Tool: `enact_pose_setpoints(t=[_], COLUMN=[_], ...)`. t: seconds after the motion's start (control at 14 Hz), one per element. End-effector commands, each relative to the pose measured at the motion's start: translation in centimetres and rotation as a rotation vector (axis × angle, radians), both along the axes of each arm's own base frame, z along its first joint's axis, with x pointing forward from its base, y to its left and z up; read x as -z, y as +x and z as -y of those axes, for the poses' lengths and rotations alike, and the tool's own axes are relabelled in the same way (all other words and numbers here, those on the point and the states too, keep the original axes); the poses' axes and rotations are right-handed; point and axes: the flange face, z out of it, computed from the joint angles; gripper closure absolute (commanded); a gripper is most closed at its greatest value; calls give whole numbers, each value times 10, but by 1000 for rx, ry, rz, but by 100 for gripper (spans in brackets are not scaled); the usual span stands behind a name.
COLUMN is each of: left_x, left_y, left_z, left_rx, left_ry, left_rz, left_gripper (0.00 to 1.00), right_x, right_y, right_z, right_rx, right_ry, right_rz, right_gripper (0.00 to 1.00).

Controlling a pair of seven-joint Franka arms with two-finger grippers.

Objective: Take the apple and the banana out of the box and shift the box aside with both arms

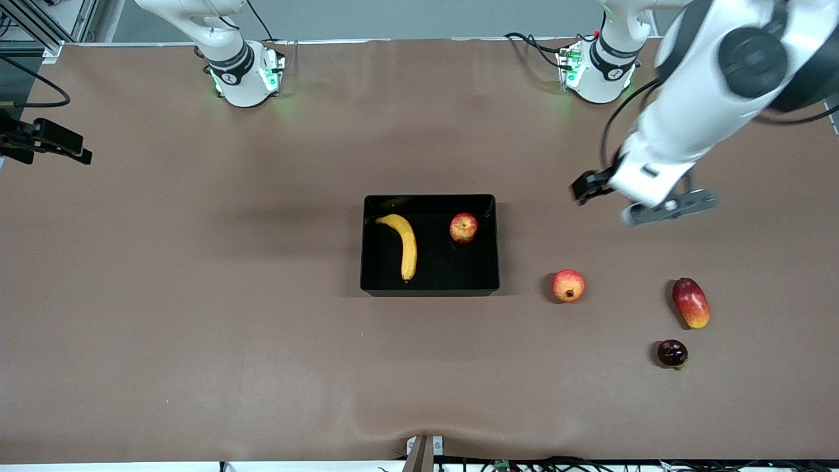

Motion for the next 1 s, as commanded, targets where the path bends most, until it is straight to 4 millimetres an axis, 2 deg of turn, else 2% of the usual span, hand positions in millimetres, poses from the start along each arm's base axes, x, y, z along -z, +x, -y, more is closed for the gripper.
enact_pose_setpoints(t=[0.0,0.36,0.5,0.71,0.93], left_x=[40,118,152,199,235], left_y=[2,-13,-21,-30,-40], left_z=[45,130,157,179,199], left_rx=[-75,-111,-111,-89,-110], left_ry=[30,20,48,54,45], left_rz=[3,0,8,-28,-43], left_gripper=[0,0,0,0,0], right_x=[-6,-4,-4,-3,-3], right_y=[-3,-2,-3,-4,-4], right_z=[1,-1,0,3,4], right_rx=[-2,4,1,9,13], right_ry=[7,7,9,9,8], right_rz=[3,-2,-14,-17,-15], right_gripper=[0,0,0,0,0])
